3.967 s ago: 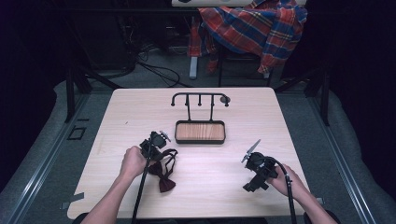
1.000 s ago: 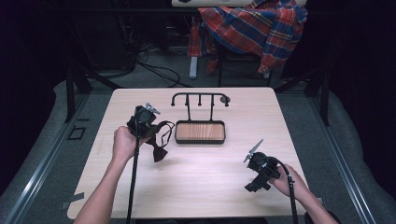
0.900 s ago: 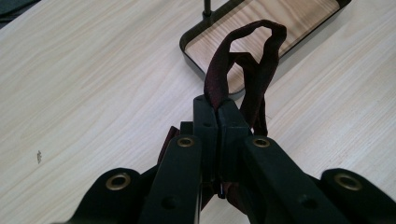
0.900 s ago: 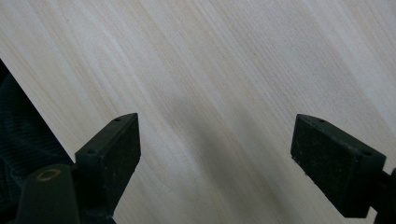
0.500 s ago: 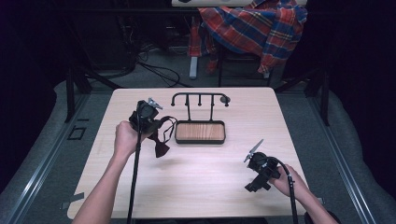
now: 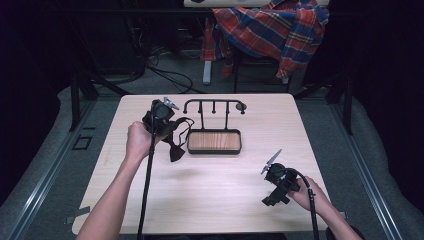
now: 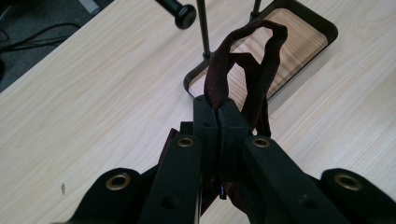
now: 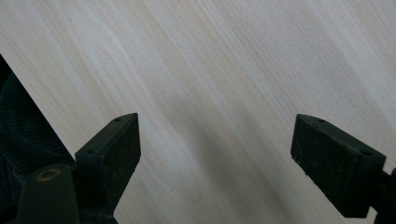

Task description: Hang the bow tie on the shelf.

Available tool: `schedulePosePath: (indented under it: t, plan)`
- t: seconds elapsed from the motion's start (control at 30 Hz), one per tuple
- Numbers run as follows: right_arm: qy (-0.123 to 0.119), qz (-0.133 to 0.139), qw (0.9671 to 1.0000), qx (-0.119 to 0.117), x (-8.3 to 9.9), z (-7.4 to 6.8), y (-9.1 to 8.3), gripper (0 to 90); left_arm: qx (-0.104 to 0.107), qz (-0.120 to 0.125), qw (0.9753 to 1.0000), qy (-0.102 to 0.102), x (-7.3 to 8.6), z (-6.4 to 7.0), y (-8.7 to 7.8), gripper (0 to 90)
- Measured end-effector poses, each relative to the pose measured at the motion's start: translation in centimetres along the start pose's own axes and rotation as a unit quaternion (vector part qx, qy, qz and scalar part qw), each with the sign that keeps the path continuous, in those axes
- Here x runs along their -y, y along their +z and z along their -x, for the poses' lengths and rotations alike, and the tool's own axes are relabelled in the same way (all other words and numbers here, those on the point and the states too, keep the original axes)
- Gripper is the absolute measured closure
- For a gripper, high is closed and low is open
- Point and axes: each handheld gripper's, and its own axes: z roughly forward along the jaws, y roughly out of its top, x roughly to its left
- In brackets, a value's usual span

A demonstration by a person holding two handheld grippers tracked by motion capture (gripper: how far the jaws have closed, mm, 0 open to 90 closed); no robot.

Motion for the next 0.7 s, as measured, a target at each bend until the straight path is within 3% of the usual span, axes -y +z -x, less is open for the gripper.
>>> schedulePosePath:
  t: [0.27, 0.7]
  plan:
    - [0.004, 0.002, 1.0, -0.002, 0.1, 0.1, 0.0, 15.9, -0.003, 0.013, 0.9999, 0.006, -1.6, -0.1, -0.5, 88.5]
    - [0.003, 0.0, 1.0, -0.004, 0.0, 0.1, 0.1, 15.9, -0.021, 0.021, 0.9995, -0.003, -3.7, -1.6, -0.5, 88.5]
